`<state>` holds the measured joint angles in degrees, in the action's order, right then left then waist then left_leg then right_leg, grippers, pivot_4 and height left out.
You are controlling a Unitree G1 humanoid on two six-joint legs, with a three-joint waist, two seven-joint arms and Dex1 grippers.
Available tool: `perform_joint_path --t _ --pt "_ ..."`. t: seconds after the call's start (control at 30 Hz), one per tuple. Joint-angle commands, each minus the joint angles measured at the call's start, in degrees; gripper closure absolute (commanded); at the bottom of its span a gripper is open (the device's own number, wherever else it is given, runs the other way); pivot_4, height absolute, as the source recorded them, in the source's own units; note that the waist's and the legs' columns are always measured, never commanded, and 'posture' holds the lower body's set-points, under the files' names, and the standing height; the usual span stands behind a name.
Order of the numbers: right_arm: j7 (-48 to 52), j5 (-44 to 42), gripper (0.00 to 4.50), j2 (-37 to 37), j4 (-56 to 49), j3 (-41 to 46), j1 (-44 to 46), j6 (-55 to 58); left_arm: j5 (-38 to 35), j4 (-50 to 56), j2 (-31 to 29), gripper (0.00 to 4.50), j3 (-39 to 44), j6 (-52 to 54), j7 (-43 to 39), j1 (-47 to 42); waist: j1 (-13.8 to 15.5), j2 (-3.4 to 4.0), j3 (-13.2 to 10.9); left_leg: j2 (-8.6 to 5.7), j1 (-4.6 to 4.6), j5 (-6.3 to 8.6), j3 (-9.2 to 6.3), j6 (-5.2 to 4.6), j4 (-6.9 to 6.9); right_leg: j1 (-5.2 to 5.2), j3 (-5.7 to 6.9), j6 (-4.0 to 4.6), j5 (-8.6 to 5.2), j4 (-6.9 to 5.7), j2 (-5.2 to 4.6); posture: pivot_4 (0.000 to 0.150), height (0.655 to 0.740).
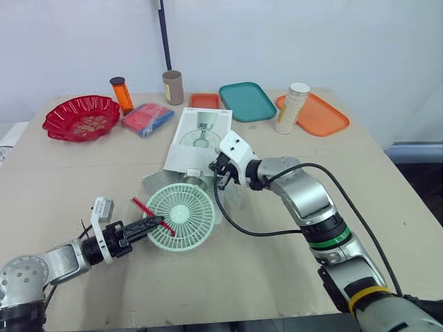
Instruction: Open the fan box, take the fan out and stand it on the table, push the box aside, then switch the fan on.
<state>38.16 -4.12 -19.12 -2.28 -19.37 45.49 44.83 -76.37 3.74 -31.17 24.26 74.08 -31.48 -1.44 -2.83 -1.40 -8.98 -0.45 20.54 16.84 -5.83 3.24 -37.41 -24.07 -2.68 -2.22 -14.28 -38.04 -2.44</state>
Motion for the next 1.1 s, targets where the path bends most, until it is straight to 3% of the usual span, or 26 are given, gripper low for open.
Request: perform_joint_path --t 0.03,0.4,0.57,0.7,0.8,0.9,0.97,1.1 --pt "-0.26 0.37 4.50 0.05 -0.42 -0.03 -0.16 0.40 1.01 0.61 -1.42 0.10 -0.52 0.45 0.35 1.27 0.03 0.00 0.00 0.00 0.00 0.00 0.00 0.00 0.00 0.00 0.01 0.00 0.00 0.00 0.00 0.150 0.7400" --pt "-0.05 0.04 4.50 0.01 -0.79 0.15 -0.42 0.56 -4.48 -0.75 -7.82 0.10 6.29 -1.01 -4.90 -2.04 0.05 -0.01 -0.01 0.00 0.04 -0.01 0.01 0.02 0.00 -0.02 0.03 0.00 0.00 0.00 0.01 0.150 0.7400" --pt "0.97 -0.96 4.50 -0.19 -0.22 1.20 -0.06 0.34 -1.15 1.07 -14.02 0.10 6.00 -2.98 -10.68 -4.81 0.02 0.02 -0.03 -0.01 0.07 -0.01 0.06 0.02 0.01 -0.03 0.06 0.00 0.00 0.03 0.01 0.150 0.7400" --pt "2.68 -2.24 4.50 -0.97 -0.31 2.71 0.36 -0.16 12.70 6.70 -21.01 0.10 0.59 -14.41 -21.83 -0.45 -0.13 -0.05 -0.11 0.04 0.12 0.00 0.13 0.04 0.06 -0.14 0.01 0.01 -0.01 0.04 0.08 0.150 0.7400" --pt "5.04 -4.12 4.50 -1.88 -1.67 4.20 0.09 -2.15 21.99 7.08 -21.74 0.10 -1.38 -25.94 -26.56 1.95 -0.08 0.16 -0.23 0.02 0.12 -0.01 0.22 0.12 0.11 -0.18 -0.03 0.03 -0.02 0.04 0.02 0.150 0.7400" --pt "9.02 -7.17 4.50 -3.59 -4.69 6.66 -1.24 -6.49 28.41 6.29 -18.21 0.10 -0.58 -37.78 -27.50 1.69 0.03 0.23 -0.31 0.07 0.14 -0.01 0.24 0.12 0.11 -0.20 -0.02 0.03 -0.03 0.04 0.05 0.150 0.7400" --pt "12.83 -10.21 4.50 -5.10 -8.28 8.93 -3.01 -10.58 38.07 5.55 -17.40 0.10 -4.01 -52.29 -30.33 2.40 0.10 0.24 -0.37 0.08 0.14 -0.01 0.26 0.11 0.11 -0.21 -0.02 0.03 -0.03 0.05 0.05 0.150 0.7400" --pt "20.92 -22.59 4.50 -7.81 -16.56 16.53 -6.15 -10.15 49.82 1.71 -13.84 0.10 -7.79 -75.20 -34.66 1.83 0.21 0.25 -0.47 0.08 0.32 0.03 0.23 0.08 0.09 -0.26 0.03 0.01 -0.01 0.19 0.01 0.150 0.7400"
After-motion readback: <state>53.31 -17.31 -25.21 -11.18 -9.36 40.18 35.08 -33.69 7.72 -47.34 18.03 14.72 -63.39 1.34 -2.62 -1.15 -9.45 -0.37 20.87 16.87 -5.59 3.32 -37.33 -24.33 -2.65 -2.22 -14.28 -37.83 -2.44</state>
